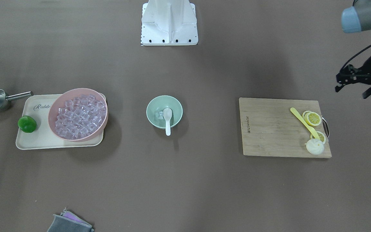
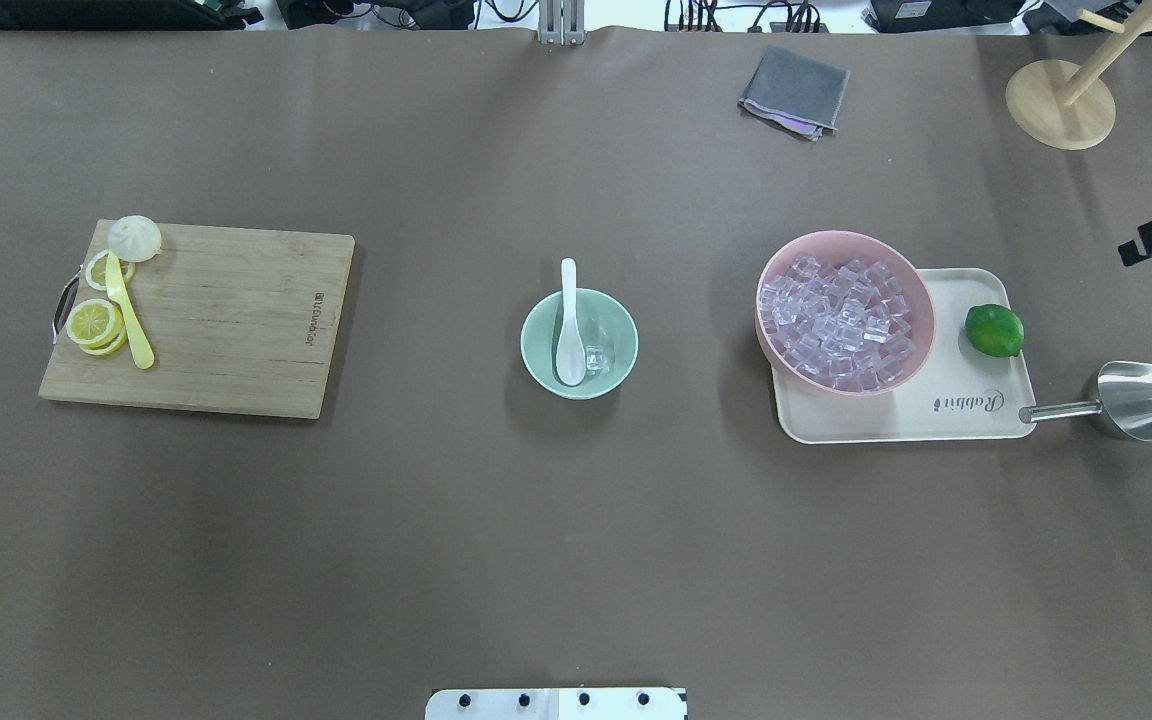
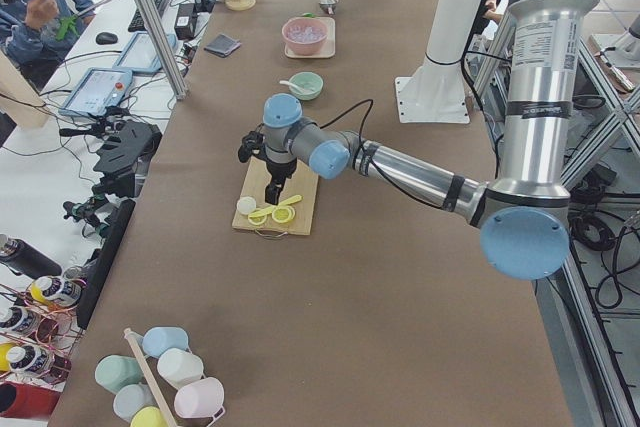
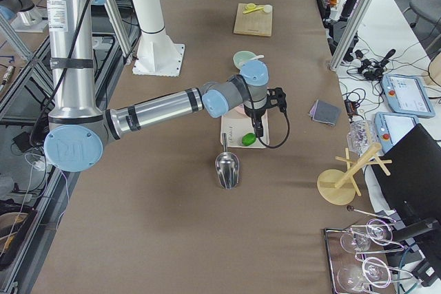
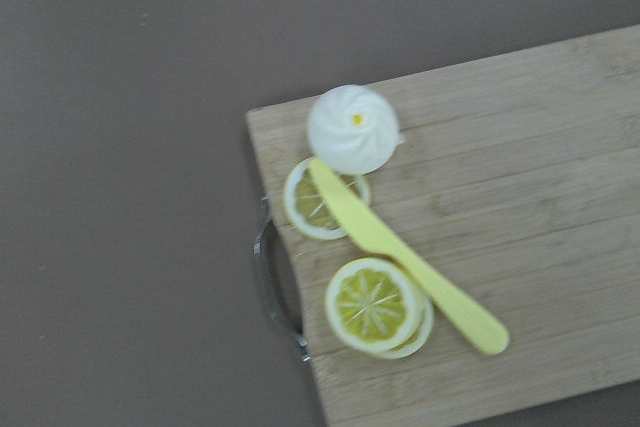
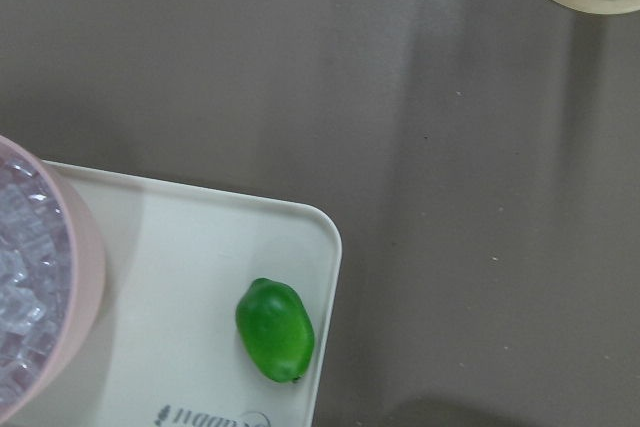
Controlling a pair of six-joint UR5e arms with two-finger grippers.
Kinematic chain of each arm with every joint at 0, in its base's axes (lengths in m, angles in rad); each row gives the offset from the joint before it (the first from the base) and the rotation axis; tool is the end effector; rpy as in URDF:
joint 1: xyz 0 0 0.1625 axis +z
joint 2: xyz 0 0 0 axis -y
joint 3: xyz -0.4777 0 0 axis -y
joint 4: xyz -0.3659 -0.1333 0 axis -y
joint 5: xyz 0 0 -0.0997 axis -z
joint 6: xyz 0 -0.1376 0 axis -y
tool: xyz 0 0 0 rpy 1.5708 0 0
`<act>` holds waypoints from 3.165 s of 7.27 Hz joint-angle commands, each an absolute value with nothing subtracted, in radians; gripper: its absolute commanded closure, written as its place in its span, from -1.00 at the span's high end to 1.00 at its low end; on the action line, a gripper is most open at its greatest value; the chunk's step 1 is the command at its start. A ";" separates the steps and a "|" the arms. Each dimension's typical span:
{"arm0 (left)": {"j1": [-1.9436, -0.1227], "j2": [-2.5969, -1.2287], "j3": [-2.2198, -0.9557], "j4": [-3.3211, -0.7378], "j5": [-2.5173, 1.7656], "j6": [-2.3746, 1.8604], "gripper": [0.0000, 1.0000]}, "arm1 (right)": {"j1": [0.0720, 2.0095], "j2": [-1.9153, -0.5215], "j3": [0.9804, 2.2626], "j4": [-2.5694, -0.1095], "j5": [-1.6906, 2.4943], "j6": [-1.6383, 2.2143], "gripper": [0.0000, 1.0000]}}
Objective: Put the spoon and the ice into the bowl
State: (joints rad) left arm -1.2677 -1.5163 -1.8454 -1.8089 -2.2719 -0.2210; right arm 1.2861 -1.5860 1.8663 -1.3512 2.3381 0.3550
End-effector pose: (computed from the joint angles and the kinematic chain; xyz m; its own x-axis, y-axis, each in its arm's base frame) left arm 0.0969 -0.4590 0.6098 0.6871 0.3006 -0.6614 -0.1200 0.9448 0.3048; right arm -0.0984 -0.4706 0.5781 0.6458 -0.1962 0.7379 0.0235 0.9711 0.2377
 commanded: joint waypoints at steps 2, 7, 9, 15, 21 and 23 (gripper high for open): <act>-1.454 -1.395 -1.749 -1.819 -2.283 0.029 0.96 | 1.339 -1.672 1.859 -1.353 2.342 0.199 1.00; -1.515 -1.417 -1.762 -1.787 -2.530 -0.041 0.96 | 1.342 -1.680 1.829 -1.370 2.316 0.184 1.00; -1.517 -1.419 -1.756 -1.787 -2.522 -0.092 0.96 | 1.368 -1.648 1.743 -1.358 2.309 0.117 1.00; -1.517 -1.430 -1.709 -1.809 -2.431 -0.084 0.96 | 1.411 -1.614 1.730 -1.361 2.318 0.106 1.00; -1.525 -1.416 -1.709 -1.812 -2.445 -0.081 0.96 | 1.439 -1.629 1.715 -1.361 2.321 0.104 1.00; -1.525 -1.416 -1.712 -1.819 -2.444 -0.081 0.96 | 1.469 -1.631 1.713 -1.367 2.321 0.104 1.00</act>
